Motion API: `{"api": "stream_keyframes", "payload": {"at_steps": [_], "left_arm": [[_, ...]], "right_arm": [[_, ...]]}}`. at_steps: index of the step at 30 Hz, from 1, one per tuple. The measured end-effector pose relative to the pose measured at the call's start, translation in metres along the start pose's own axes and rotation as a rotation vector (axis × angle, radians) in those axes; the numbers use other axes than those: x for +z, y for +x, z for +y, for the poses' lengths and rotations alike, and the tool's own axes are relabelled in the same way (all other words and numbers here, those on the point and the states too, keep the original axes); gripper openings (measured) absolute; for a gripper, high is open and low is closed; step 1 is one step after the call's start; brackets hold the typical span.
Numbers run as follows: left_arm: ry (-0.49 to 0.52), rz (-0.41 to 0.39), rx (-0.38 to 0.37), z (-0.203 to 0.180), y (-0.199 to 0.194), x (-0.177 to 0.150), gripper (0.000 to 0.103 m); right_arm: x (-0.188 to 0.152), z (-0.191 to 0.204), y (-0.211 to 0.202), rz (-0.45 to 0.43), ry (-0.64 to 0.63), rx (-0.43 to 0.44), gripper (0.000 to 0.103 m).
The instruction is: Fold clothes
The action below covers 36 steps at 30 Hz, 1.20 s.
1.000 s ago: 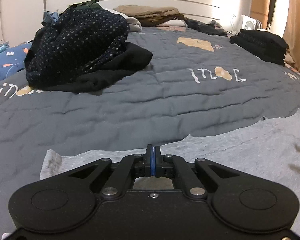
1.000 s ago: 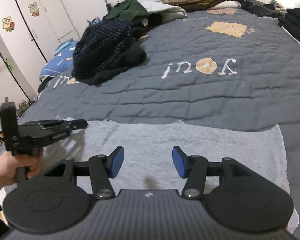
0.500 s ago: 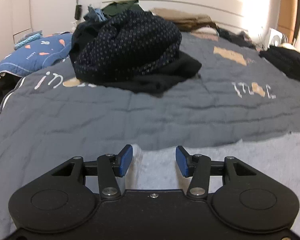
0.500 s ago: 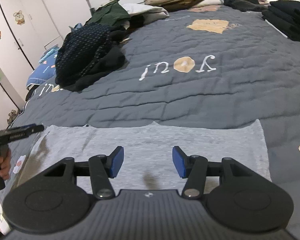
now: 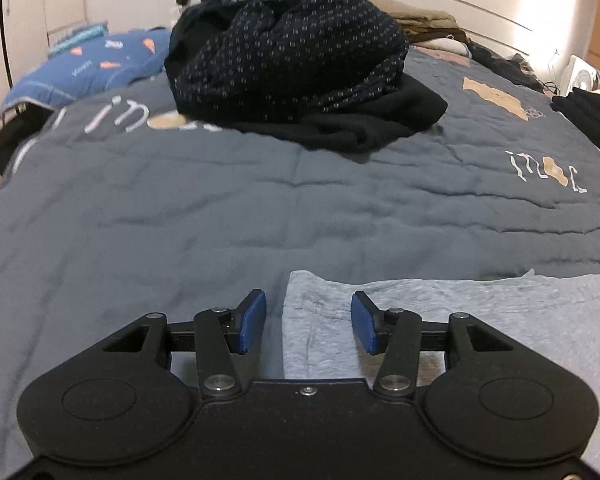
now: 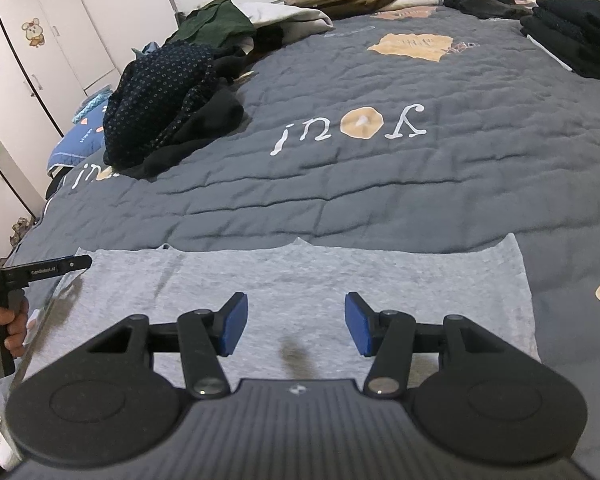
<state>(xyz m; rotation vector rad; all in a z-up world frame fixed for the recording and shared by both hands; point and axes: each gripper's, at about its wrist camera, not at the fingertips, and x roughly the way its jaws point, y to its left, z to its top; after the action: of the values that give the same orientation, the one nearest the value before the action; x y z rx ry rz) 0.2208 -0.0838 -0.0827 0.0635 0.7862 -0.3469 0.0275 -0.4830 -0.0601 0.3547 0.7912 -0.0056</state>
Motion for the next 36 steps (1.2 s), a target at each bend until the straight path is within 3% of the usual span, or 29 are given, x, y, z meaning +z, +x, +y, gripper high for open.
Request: {"api": "stream_keyframes", "payload": {"at_steps": [1, 2, 12, 18, 20, 23, 28, 36], "left_arm": [[-0.016, 0.002, -0.028, 0.002, 0.001, 0.0, 0.018], [-0.03, 0.001, -0.044, 0.003, 0.002, 0.001, 0.007], [-0.12, -0.059, -0.029, 0.018, -0.004, 0.009, 0.005], [-0.096, -0.043, 0.015, 0.016, -0.001, 0.005, 0.016], [-0.117, -0.057, 0.019, 0.019, -0.005, 0.007, 0.03], [-0.135, -0.07, 0.02, 0.022, -0.01, 0.009, 0.041], [-0.12, -0.044, 0.011, 0.018, -0.005, 0.008, 0.044], [-0.104, -0.009, -0.002, 0.015, 0.001, 0.004, 0.043]], "right_arm": [[0.0, 0.0, 0.0, 0.0, -0.001, 0.0, 0.053], [0.0, 0.0, 0.0, -0.001, -0.002, -0.001, 0.053], [0.002, -0.006, -0.002, -0.01, 0.003, -0.013, 0.053], [0.011, -0.032, -0.015, -0.052, 0.043, -0.06, 0.053], [0.015, -0.047, -0.021, -0.069, 0.057, -0.093, 0.053], [0.018, -0.075, -0.029, -0.089, 0.111, -0.155, 0.053], [0.012, -0.115, -0.028, -0.104, 0.207, -0.202, 0.053], [0.001, -0.119, 0.005, -0.057, 0.213, -0.237, 0.053]]}}
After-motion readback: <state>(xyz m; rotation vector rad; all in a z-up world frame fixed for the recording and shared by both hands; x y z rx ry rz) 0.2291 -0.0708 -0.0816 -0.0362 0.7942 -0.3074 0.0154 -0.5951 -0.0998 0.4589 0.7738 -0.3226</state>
